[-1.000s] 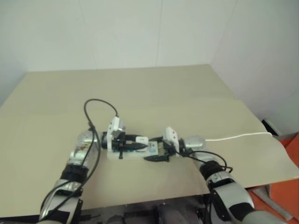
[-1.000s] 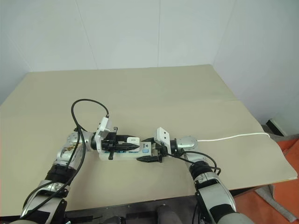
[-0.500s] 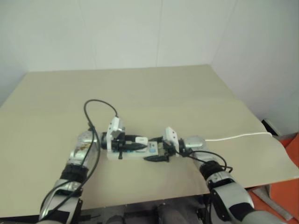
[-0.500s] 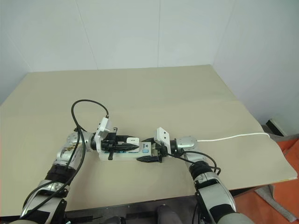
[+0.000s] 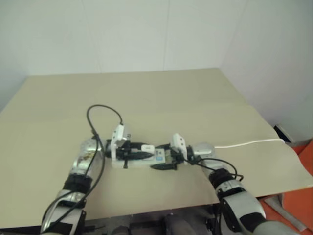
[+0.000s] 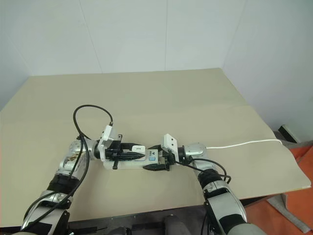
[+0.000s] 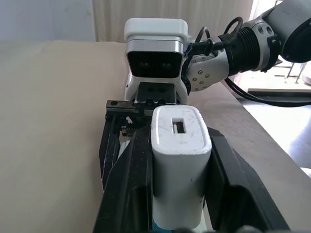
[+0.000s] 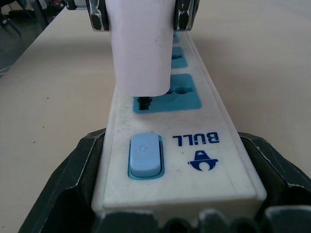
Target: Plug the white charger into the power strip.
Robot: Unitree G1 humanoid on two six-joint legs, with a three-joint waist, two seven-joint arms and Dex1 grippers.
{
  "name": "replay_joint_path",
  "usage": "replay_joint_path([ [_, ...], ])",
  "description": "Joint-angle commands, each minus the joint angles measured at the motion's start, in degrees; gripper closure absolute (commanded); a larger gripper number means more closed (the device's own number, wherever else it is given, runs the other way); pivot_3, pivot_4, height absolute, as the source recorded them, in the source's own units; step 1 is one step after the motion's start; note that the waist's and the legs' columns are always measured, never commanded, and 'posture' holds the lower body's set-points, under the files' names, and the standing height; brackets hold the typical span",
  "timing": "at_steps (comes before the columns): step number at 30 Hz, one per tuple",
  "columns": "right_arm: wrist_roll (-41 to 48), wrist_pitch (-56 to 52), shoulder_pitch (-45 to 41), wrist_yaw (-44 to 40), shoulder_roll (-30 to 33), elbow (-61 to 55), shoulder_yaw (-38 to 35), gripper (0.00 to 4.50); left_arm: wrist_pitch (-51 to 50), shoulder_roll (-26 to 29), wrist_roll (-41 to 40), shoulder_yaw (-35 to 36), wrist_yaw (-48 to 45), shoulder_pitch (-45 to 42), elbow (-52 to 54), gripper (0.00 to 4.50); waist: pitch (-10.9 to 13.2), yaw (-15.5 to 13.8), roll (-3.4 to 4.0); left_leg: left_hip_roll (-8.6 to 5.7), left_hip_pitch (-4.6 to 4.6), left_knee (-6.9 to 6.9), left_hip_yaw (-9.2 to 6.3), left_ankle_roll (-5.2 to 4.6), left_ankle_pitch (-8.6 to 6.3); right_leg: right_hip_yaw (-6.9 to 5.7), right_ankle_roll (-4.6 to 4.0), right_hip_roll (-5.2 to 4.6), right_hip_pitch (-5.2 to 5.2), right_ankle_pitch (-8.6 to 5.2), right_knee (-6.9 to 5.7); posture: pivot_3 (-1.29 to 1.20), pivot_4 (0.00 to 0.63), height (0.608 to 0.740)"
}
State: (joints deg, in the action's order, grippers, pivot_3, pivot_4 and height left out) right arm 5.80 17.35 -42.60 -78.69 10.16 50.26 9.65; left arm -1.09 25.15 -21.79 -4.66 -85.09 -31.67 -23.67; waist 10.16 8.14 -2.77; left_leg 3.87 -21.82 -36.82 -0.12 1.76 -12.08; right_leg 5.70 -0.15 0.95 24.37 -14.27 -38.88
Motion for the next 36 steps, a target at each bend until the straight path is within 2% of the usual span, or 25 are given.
replay_joint_path([
  [1,-0.3,-0.6,0.5,-1.0,-0.8,0.4,1.1,1.05,1.7,1.3,1.2,0.0,-0.8,1.4,-1.3,3.49,0.0,0.2,0.00,0.00,0.02,0.01,0.00,0.00,0.00,0.00,0.00,0.01,-0.02,0.00,0.00,0.00,0.150,0.740],
  [26,-0.4,-0.5,0.3,-1.0,-0.9,0.5,1.0,1.05,5.0,3.0,5.2,-2.7,0.6,5.0,-8.1,3.49,0.0,0.5,-0.01,0.01,0.50,0.16,0.02,-0.02,-0.02,0.04,0.01,0.03,-0.33,-0.02,0.05,0.00,0.150,0.740],
  [36,-0.6,-0.3,-0.1,-0.9,-0.9,1.1,0.9,1.05,5.2,3.9,5.3,-3.0,1.9,7.9,-7.4,3.49,-0.2,0.5,0.02,0.01,0.58,0.20,0.03,-0.02,-0.02,0.05,0.00,0.03,-0.41,-0.03,0.07,0.00,0.150,0.740],
])
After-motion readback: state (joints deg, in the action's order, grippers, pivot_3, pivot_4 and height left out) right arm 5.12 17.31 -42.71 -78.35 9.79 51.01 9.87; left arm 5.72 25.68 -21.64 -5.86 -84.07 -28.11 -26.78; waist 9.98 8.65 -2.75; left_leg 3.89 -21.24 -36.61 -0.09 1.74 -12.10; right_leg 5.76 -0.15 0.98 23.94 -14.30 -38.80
